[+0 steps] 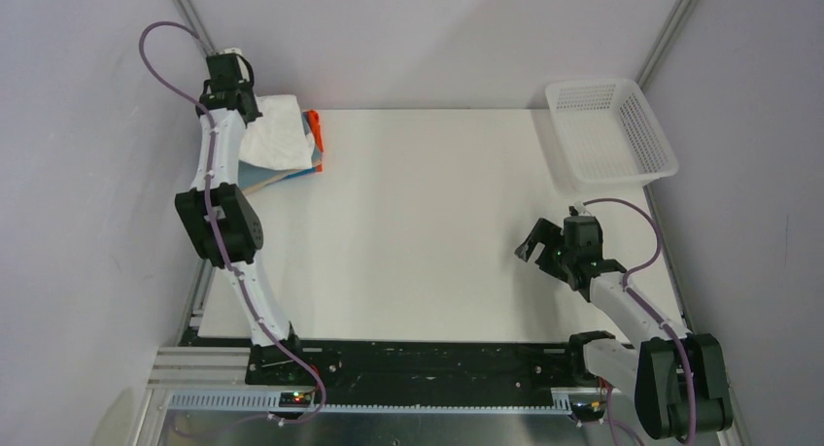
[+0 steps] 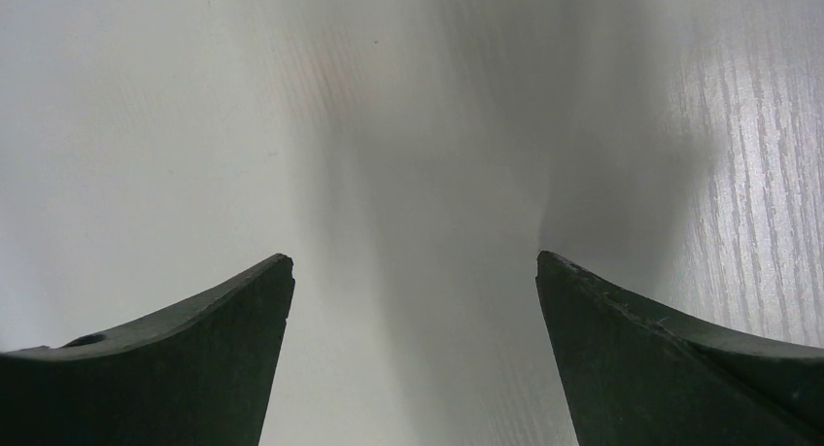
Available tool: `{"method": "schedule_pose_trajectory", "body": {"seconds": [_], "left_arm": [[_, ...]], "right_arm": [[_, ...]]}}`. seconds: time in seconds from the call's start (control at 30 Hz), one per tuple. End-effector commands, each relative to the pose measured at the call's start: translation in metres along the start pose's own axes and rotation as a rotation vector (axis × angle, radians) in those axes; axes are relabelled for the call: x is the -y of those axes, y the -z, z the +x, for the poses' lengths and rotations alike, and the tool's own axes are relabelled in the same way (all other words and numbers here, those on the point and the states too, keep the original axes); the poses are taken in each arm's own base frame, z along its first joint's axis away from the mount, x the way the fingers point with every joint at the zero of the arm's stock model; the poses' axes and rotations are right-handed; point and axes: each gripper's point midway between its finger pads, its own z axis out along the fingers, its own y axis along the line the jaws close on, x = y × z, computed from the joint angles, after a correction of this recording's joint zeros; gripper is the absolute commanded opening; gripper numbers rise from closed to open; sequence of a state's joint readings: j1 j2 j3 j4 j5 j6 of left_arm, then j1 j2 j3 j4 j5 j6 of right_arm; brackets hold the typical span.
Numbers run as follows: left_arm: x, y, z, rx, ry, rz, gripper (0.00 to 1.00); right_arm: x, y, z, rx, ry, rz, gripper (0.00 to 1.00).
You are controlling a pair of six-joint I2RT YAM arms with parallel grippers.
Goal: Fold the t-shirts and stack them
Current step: Put the neatly folded tshirt into the corner of the board with the left arm
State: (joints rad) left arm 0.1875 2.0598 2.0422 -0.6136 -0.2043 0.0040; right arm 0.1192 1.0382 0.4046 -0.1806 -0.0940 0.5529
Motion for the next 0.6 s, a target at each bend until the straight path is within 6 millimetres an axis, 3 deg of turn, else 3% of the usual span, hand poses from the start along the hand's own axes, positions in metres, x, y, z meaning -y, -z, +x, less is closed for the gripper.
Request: {"method": "schedule_pose_trajectory", "body": {"seconds": [0.0,0.27,0.37,0.57], "left_arm": [[0.007,0.016,-0.040,0.112,0.139,0.061,0.00],[0.037,0.027,-0.053,0.138,0.335,0.186,0.00],[0.062,0.035,-0.061,0.142,0.430,0.311,0.00],[0.065,0.060,-0.091,0.222,0.504,0.332,0.00]], "right_arm": [[-0.015,0.001,-0.027,0.073,0.013,-0.030,1.00],[-0.019,0.001,-0.026,0.066,0.015,-0.048,0.99],[-0.018,0.000,-0.025,0.063,0.017,-0.047,1.00],[-0.019,0.000,-0.025,0.062,0.020,-0.052,0.99]]}}
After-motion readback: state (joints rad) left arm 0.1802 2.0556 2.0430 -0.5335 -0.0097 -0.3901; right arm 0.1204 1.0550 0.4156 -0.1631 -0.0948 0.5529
